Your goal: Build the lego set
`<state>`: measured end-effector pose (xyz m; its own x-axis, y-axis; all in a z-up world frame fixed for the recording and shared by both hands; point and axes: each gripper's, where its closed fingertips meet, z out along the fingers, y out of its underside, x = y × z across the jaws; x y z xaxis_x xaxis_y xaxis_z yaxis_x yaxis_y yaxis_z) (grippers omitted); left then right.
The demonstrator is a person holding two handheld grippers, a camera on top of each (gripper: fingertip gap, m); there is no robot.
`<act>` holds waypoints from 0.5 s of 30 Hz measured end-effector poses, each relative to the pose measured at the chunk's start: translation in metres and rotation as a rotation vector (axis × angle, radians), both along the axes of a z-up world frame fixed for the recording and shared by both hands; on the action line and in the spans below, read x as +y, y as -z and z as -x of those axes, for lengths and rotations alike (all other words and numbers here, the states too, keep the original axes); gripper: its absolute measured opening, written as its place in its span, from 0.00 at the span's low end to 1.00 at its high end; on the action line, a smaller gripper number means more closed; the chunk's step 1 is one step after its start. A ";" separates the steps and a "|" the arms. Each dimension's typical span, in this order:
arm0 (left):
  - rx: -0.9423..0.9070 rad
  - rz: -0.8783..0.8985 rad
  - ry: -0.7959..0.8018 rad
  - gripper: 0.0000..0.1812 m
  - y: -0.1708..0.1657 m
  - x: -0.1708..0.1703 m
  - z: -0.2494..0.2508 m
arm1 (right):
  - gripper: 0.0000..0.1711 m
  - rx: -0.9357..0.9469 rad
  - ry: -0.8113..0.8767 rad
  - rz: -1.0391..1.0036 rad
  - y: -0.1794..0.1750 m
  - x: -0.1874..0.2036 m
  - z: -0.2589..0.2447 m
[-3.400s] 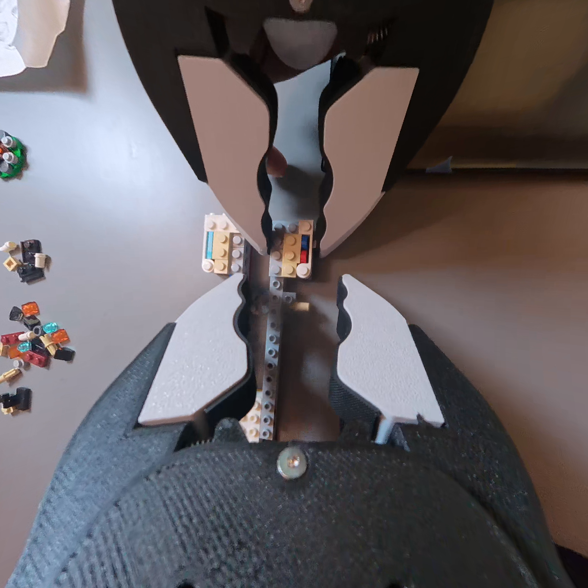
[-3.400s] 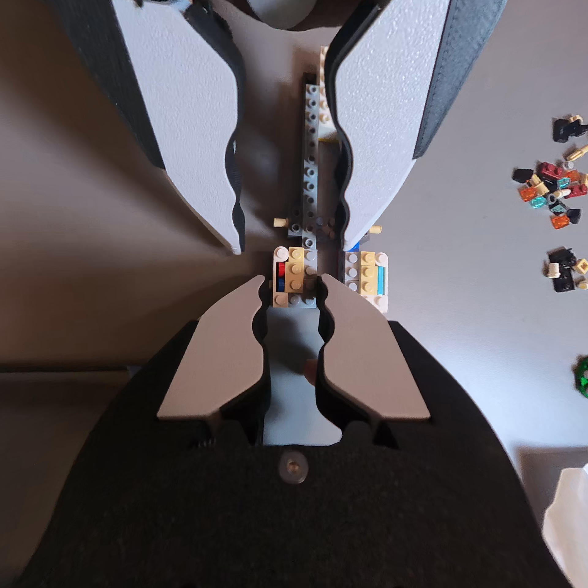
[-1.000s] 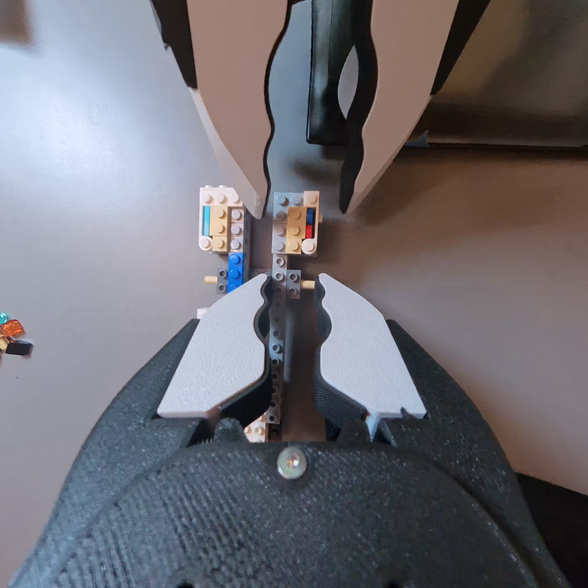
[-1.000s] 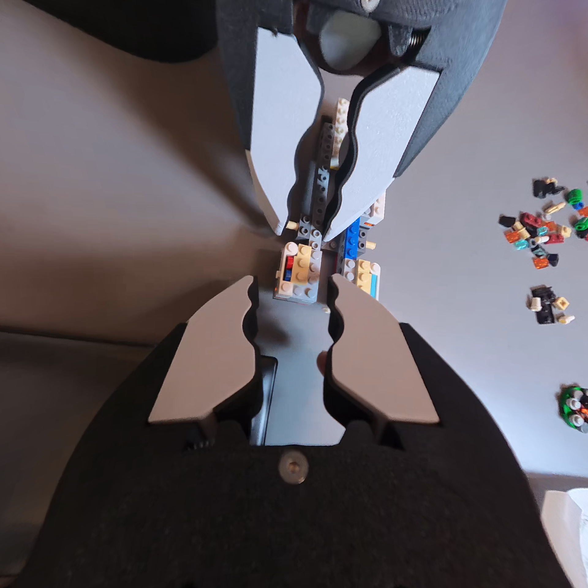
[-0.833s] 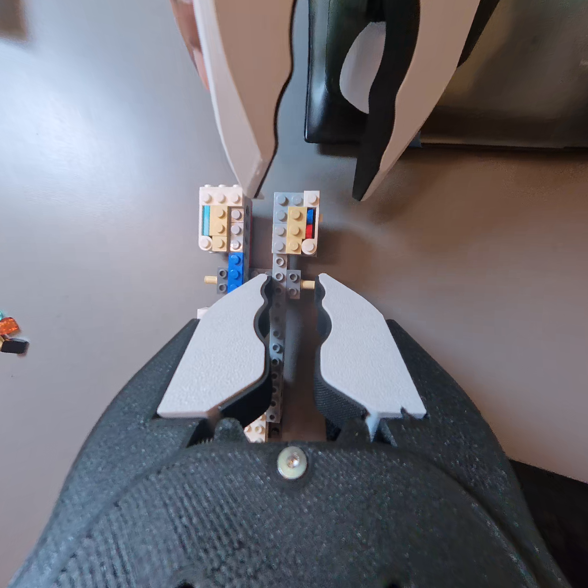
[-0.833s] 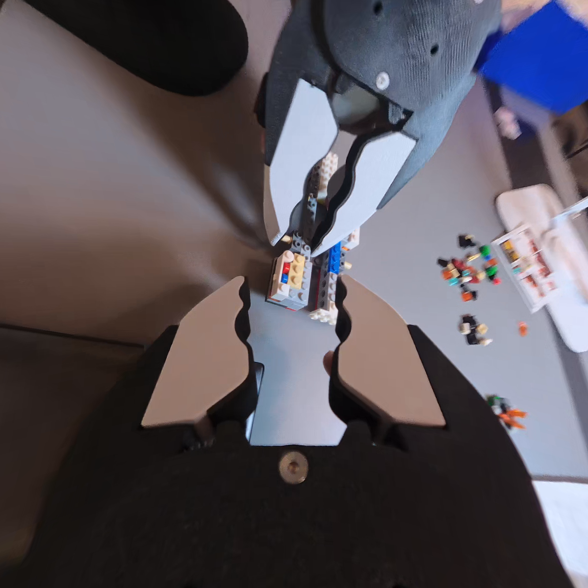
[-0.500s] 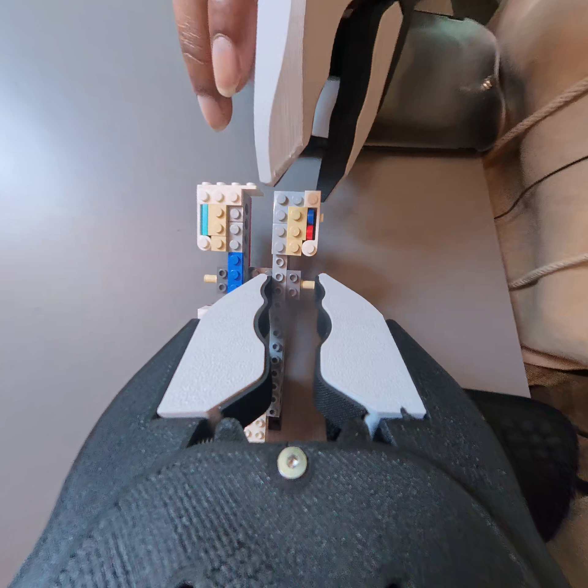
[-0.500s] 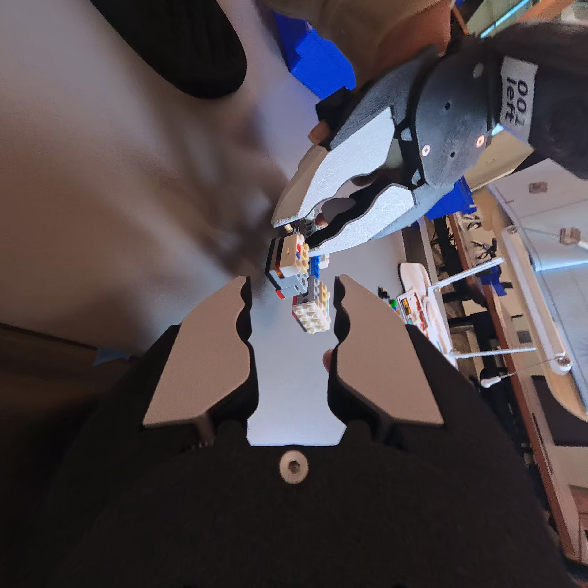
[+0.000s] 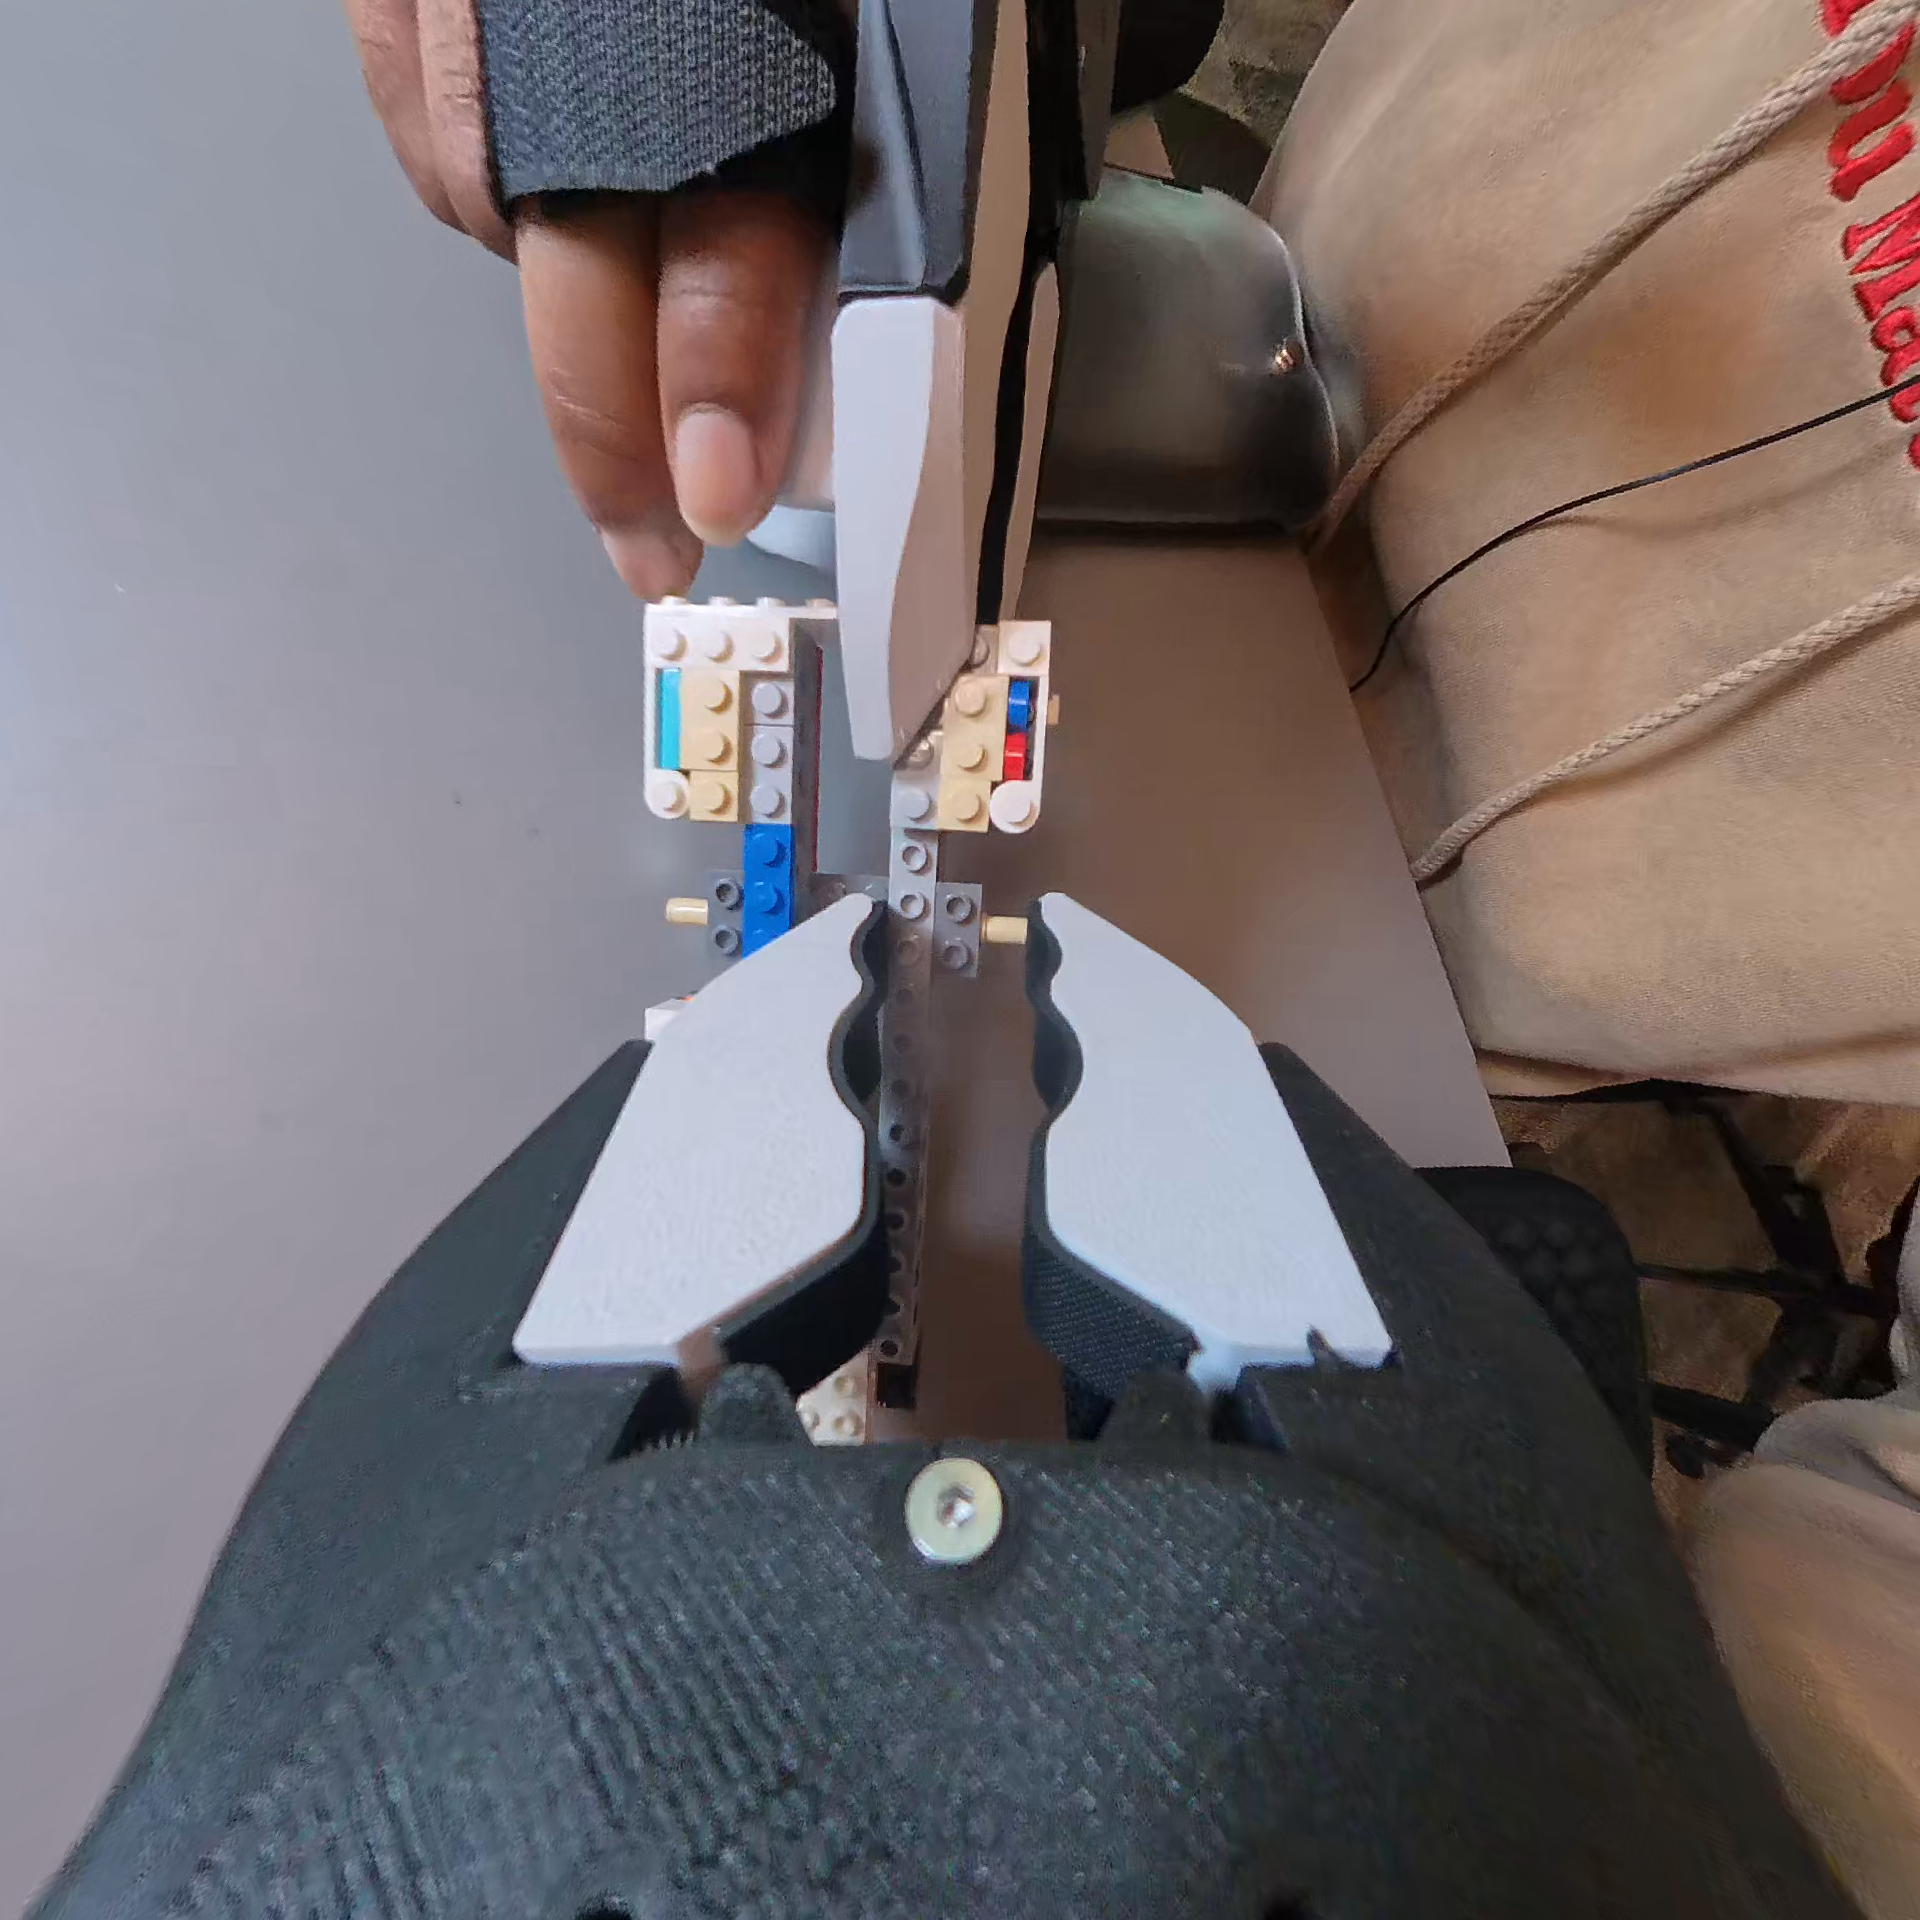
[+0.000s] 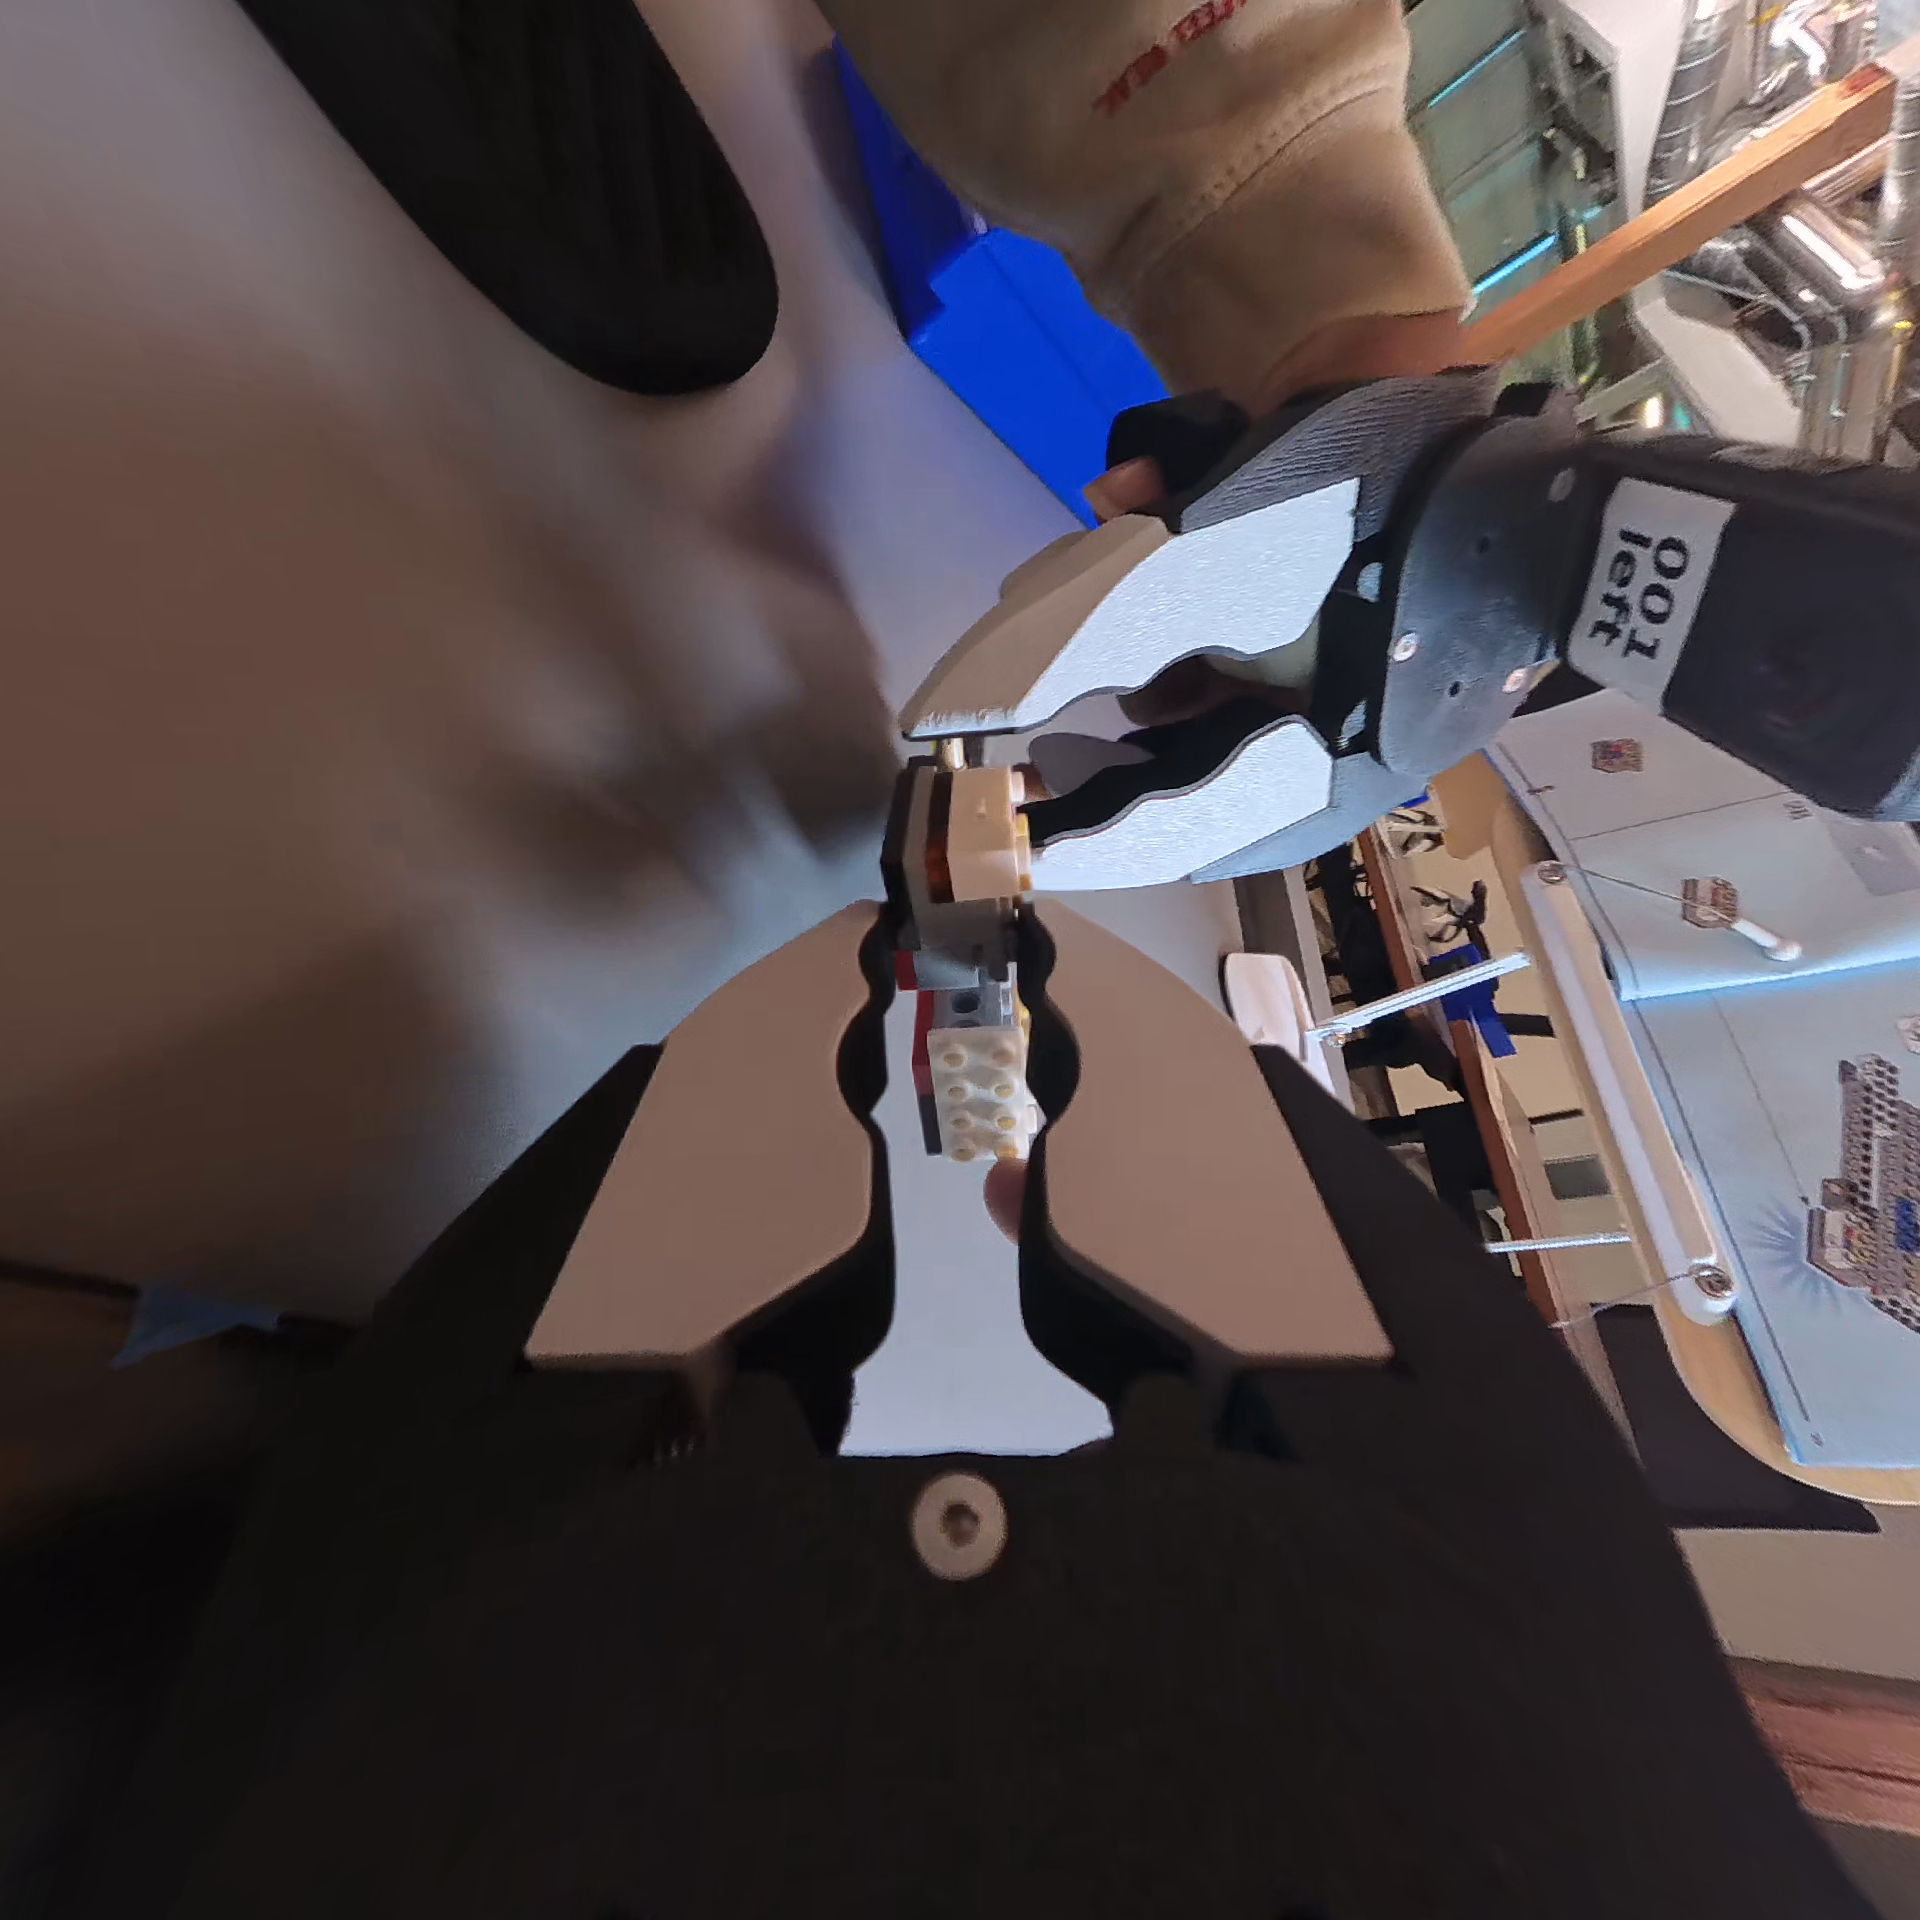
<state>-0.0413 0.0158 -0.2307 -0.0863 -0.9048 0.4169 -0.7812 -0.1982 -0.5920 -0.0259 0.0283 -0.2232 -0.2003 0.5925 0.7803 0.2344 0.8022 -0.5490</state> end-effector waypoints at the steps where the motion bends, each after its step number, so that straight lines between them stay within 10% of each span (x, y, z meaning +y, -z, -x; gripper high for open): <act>1: -0.008 0.008 0.003 0.14 -0.001 -0.001 0.000 | 0.13 0.013 -0.002 0.001 -0.002 0.000 0.000; 15: -0.097 0.038 0.001 0.14 -0.010 -0.007 -0.004 | 0.12 -0.030 -0.012 0.177 -0.008 -0.007 -0.001</act>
<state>-0.0370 0.0085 -0.2204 -0.1290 -0.8882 0.4410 -0.7206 -0.2215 -0.6570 -0.0251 0.0210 -0.2154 -0.2300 0.7176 0.6574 0.2436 0.6964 -0.6750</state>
